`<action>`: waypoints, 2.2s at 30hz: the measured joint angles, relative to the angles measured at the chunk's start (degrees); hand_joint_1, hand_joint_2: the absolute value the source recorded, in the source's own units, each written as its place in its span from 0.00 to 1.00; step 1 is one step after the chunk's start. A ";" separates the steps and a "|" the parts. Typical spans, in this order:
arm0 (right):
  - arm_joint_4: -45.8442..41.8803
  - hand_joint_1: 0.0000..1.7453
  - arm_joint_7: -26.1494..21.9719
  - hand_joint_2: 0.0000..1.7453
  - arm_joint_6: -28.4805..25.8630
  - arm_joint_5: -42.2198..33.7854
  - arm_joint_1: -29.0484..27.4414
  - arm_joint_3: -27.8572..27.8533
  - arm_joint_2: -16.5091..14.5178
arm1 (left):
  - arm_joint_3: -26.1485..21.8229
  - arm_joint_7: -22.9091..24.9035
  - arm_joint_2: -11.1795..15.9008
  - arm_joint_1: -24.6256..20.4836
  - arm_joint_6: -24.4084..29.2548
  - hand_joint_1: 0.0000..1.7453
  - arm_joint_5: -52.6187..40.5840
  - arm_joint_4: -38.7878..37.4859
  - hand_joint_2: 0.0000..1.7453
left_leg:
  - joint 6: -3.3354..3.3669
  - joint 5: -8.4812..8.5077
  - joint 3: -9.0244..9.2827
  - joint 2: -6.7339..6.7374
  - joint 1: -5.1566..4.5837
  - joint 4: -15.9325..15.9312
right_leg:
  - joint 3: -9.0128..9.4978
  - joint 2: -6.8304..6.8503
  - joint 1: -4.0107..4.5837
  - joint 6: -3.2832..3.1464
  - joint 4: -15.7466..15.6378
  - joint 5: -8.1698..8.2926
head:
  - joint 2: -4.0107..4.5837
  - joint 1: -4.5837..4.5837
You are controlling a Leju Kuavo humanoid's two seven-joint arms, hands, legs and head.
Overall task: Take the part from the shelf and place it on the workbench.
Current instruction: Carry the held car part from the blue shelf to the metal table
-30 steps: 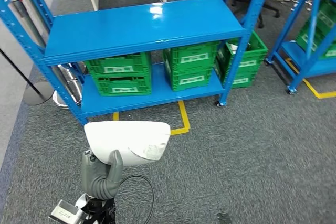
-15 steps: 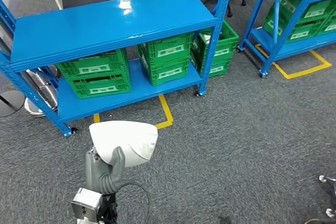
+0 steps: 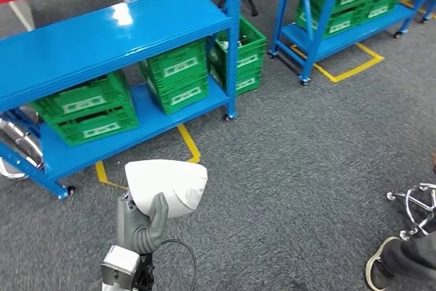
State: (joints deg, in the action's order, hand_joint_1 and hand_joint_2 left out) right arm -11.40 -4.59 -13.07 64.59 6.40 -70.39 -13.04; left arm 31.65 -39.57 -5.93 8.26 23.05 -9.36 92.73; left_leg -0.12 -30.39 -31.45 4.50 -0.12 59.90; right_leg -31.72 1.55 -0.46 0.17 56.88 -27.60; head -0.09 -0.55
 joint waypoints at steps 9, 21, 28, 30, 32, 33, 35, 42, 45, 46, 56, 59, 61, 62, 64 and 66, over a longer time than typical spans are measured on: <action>-0.02 0.00 -2.36 0.00 -0.11 -2.53 0.19 -2.64 0.42 | -0.32 -0.20 0.00 0.45 -0.54 1.00 1.35 0.43 1.00 | 1.09 1.47 -0.24 -7.48 0.40 1.31 | -0.77 -7.10 0.32 -0.39 0.43 0.81 | 0.01 0.24; -0.07 0.00 4.35 0.00 -0.15 -3.51 -0.13 -4.12 1.18 | 1.41 -0.50 0.83 0.35 1.08 1.00 3.72 3.11 1.00 | 2.45 2.76 0.73 -1.32 0.49 -3.16 | -8.68 -1.56 -0.27 3.03 15.00 -5.41 | 0.01 -0.70; -0.14 0.00 3.06 0.00 2.02 -5.51 0.30 -5.49 2.11 | 1.96 -0.52 0.45 -0.95 1.10 1.00 2.49 3.09 1.00 | 0.99 2.24 1.08 2.80 -0.26 -2.71 | -0.34 1.49 0.31 1.12 0.18 -0.09 | 0.01 -0.66; -0.15 0.00 2.63 0.00 2.50 -5.84 0.04 -5.74 2.31 | 2.19 -0.52 0.51 -1.11 0.60 1.00 3.55 3.24 1.00 | 0.33 0.89 0.71 1.29 0.00 -1.35 | -0.51 0.27 0.14 0.46 0.09 0.22 | 0.01 -0.58; -0.19 0.00 1.76 0.00 2.86 -5.92 0.12 -6.02 2.36 | 2.33 -0.55 0.67 -1.13 0.42 1.00 4.27 3.44 1.00 | -0.14 -2.71 -1.51 -1.99 0.29 4.19 | -0.72 -1.03 -0.04 -0.16 0.02 0.52 | 0.00 -0.39; -0.20 0.00 1.67 0.00 3.03 -5.58 0.23 -6.11 2.36 | 2.33 -0.56 0.75 -1.05 0.55 1.00 4.29 3.50 1.00 | -0.19 -4.66 -3.19 -3.04 0.35 8.15 | -0.86 -1.77 -0.02 -0.37 0.04 0.60 | 0.00 -0.36; -0.20 0.00 2.48 0.00 3.24 -4.41 0.31 -6.13 2.30 | 2.19 -0.56 0.90 -0.66 0.86 1.00 4.12 3.62 1.00 | -0.15 -6.19 -5.46 -3.73 0.37 13.39 | -1.03 -3.45 0.04 -0.57 0.14 0.71 | 0.01 -0.36; -0.19 0.00 1.10 0.00 3.66 -3.26 0.25 -5.65 1.72 | 1.13 -0.56 0.88 0.84 0.40 1.00 4.51 5.33 1.00 | 0.80 1.54 0.75 -9.05 0.59 -1.54 | -2.25 -8.81 -0.16 0.60 1.06 1.16 | 0.01 -0.40; -0.20 0.00 0.41 0.00 3.58 -3.47 -0.04 -5.58 1.76 | 0.92 -0.57 0.67 0.95 0.53 1.00 2.62 5.55 1.00 | 1.49 2.00 0.91 -7.22 0.69 -2.29 | -3.35 -7.92 -0.25 1.70 1.59 0.90 | 0.01 -0.58; -0.20 0.00 0.57 0.00 3.54 -3.58 -0.03 -5.57 1.78 | 0.88 -0.59 0.58 0.98 0.52 1.00 2.30 5.56 1.00 | 1.79 2.17 0.95 -6.41 0.81 -2.56 | -4.28 -6.26 -0.13 1.96 3.28 -0.18 | 0.01 -0.82; -0.20 0.00 2.43 0.00 4.34 -3.71 0.13 -5.34 1.36 | -0.08 -0.28 0.28 1.60 0.56 1.00 -0.69 5.49 1.00 | 1.15 1.57 1.26 1.44 0.25 -2.41 | -1.19 3.09 -0.15 2.24 1.44 -0.20 | 0.01 -1.21; -0.20 0.00 1.92 0.00 4.68 -3.84 0.15 -5.22 0.80 | -0.34 -0.01 0.19 1.74 0.42 1.00 -0.52 5.49 1.00 | 0.30 1.34 1.55 3.13 0.08 -2.39 | -1.05 1.99 0.18 1.11 0.82 -0.25 | 0.01 -1.19; -0.20 0.00 1.03 0.00 4.99 -3.94 -0.06 -5.21 0.46 | -0.53 0.06 0.09 1.76 0.44 1.00 -0.57 5.48 1.00 | -0.36 0.03 1.40 1.51 0.39 -1.21 | -1.06 0.61 -0.01 0.41 0.63 0.01 | 0.01 -1.08; -0.20 0.00 0.72 0.00 5.13 -3.93 -0.07 -5.19 0.34 | -0.64 0.07 0.06 1.79 0.48 1.00 -0.68 5.47 1.00 | -0.58 -1.47 0.62 -0.23 0.53 0.91 | -1.01 -0.12 -0.15 0.13 0.54 0.15 | 0.01 -0.91; -0.20 0.00 0.52 0.00 5.25 -3.95 0.05 -5.13 0.20 | -0.90 0.07 0.06 2.05 0.49 1.00 -0.75 5.43 1.00 | -0.62 -5.29 -2.66 -3.37 0.63 8.50 | -1.07 -1.71 -0.18 -0.17 0.55 0.30 | 0.00 -0.58; -0.20 0.00 0.58 0.00 5.21 -4.03 0.09 -5.09 0.17 | -1.30 0.07 0.07 2.45 0.47 1.00 -0.61 5.34 1.00 | -0.36 -6.59 -5.54 -3.89 0.52 14.21 | -1.06 -3.54 -0.03 -0.24 0.62 0.34 | 0.01 -0.50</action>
State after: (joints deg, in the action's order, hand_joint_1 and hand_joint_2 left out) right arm -11.61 -4.01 -7.85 60.56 6.49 -75.48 -12.87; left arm 30.35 -39.50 -5.86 10.72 23.52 -9.98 98.08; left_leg -0.48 -36.98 -36.99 0.60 0.40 74.11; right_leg -32.78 -1.99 -0.49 -0.07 57.50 -27.26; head -0.08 -1.04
